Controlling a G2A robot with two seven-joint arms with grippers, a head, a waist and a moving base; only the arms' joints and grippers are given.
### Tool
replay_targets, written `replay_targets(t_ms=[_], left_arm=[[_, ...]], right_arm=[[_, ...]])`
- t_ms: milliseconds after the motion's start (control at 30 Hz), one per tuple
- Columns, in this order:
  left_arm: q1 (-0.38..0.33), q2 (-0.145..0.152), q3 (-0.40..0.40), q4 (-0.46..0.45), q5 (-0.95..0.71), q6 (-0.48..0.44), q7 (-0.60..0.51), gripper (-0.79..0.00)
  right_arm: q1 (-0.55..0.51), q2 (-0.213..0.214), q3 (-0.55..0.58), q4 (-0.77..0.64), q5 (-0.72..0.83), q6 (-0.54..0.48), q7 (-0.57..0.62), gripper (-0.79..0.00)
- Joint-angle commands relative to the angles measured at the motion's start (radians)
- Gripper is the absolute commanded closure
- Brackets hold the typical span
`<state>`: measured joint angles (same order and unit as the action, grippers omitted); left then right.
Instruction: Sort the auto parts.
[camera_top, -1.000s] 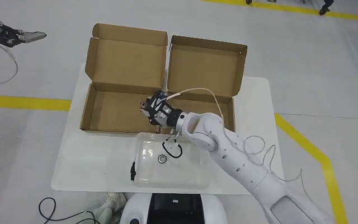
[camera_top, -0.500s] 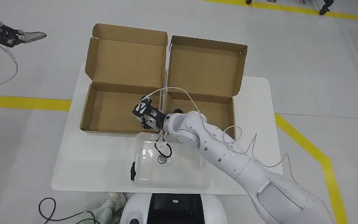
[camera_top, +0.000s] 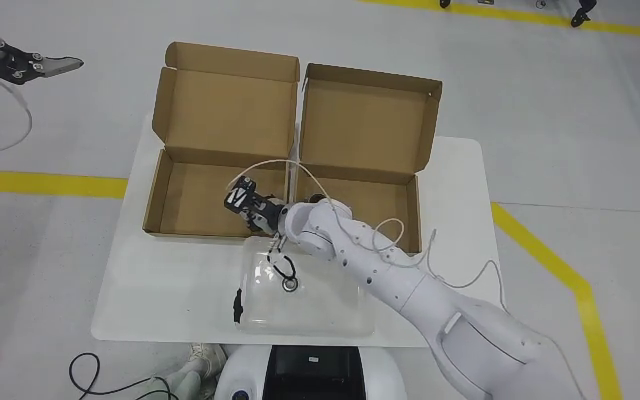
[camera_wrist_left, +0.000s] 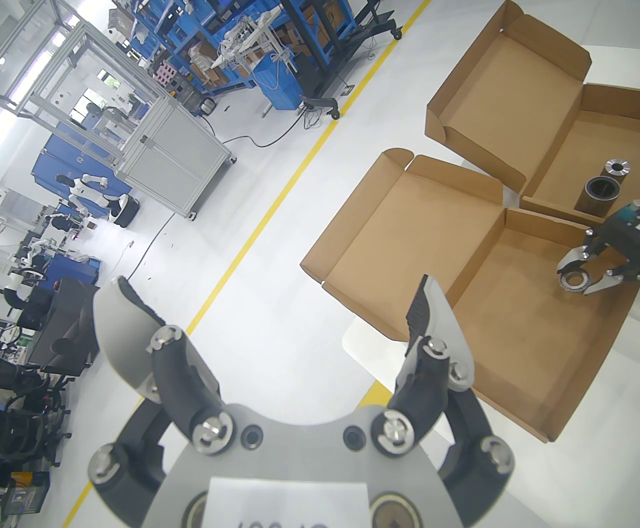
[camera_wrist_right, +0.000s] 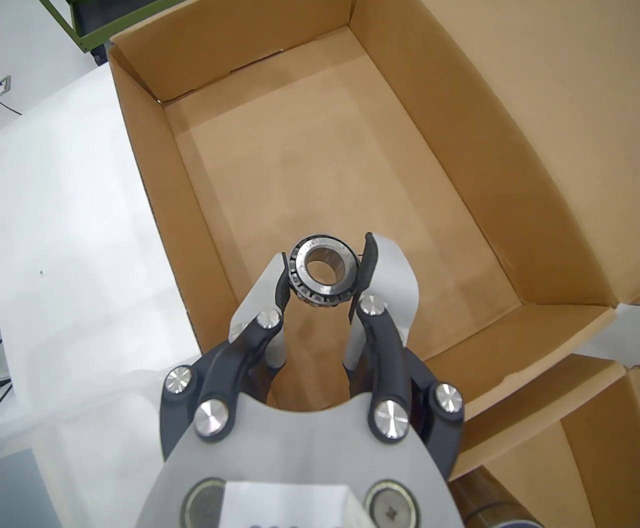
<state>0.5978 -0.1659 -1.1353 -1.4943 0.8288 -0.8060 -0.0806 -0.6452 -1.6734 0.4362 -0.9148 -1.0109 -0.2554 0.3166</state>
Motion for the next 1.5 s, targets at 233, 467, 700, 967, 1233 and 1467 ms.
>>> replay_targets(t_ms=[233,467,700,967,1233,1467], left_arm=[[0.0,0.0,0.0,0.0,0.0,0.0,0.0,-0.785],[0.0,0.0,0.0,0.0,0.0,0.0,0.0,-0.785],[0.0,0.0,0.0,0.0,0.0,0.0,0.0,-0.785],[0.0,0.0,0.0,0.0,0.0,0.0,0.0,-0.785],[0.0,0.0,0.0,0.0,0.0,0.0,0.0,-0.785],[0.0,0.0,0.0,0.0,0.0,0.0,0.0,-0.785]], right_arm=[[0.0,-0.015,0.027,0.024,-0.033,0.015,-0.048,-0.388],[-0.008,-0.01,0.064,-0.01,-0.057,0.003,-0.065,-0.369],[-0.047,0.027,0.131,-0.187,-0.132,-0.003,-0.038,-0.363],[-0.186,0.102,0.24,-0.521,-0.256,-0.071,0.116,-0.382],[-0.384,0.175,0.393,-0.794,-0.278,-0.218,0.176,-0.382],[-0.531,0.214,0.45,-0.924,-0.31,-0.317,0.171,-0.385]])
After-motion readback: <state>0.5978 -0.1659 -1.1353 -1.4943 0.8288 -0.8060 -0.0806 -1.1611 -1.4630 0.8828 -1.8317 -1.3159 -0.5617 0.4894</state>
